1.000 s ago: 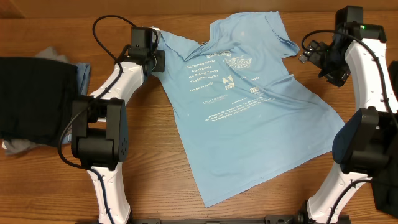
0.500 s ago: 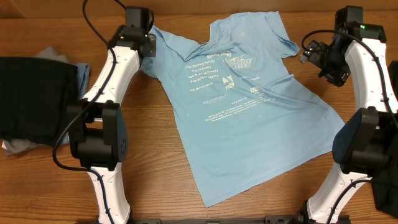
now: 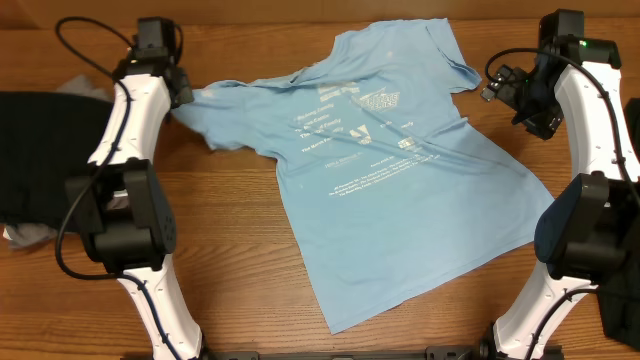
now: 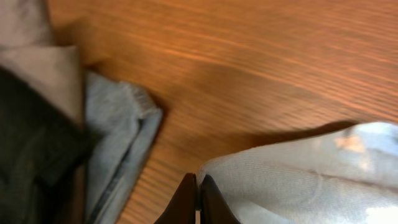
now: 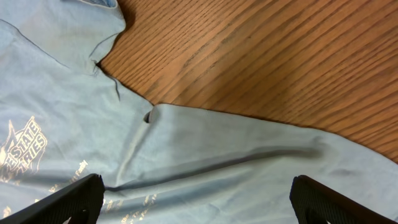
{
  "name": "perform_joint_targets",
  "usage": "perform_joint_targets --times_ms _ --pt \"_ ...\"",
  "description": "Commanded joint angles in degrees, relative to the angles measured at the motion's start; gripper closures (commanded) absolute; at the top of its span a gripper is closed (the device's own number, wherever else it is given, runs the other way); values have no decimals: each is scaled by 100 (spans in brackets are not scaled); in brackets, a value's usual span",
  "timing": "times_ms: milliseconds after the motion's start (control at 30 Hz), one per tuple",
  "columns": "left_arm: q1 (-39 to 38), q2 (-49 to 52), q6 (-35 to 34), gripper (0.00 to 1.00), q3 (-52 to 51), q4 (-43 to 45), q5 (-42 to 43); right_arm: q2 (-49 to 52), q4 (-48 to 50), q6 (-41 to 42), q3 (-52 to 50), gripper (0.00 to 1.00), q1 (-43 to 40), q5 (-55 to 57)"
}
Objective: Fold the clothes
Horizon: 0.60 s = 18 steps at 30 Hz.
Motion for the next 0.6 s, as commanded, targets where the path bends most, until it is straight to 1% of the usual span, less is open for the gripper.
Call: perform_joint_targets --times_ms 0,167,233,300,400,567 --pt "122 -61 -304 96 72 -219 219 -17 22 -20 122 0 -22 -35" --pt "140 -59 -678 96 72 -876 195 -17 22 -20 125 0 -22 -35" --pt "140 -59 -1056 96 72 -1397 173 -17 22 -20 125 0 -22 -35" --pt "140 -59 -1193 96 72 -1663 173 -17 22 -20 125 0 -22 -35" --pt "140 -59 -1150 96 72 -2037 175 -17 22 -20 125 0 -22 -35" --pt "138 -59 -925 96 72 -2197 177 -17 22 -20 125 0 -22 -35"
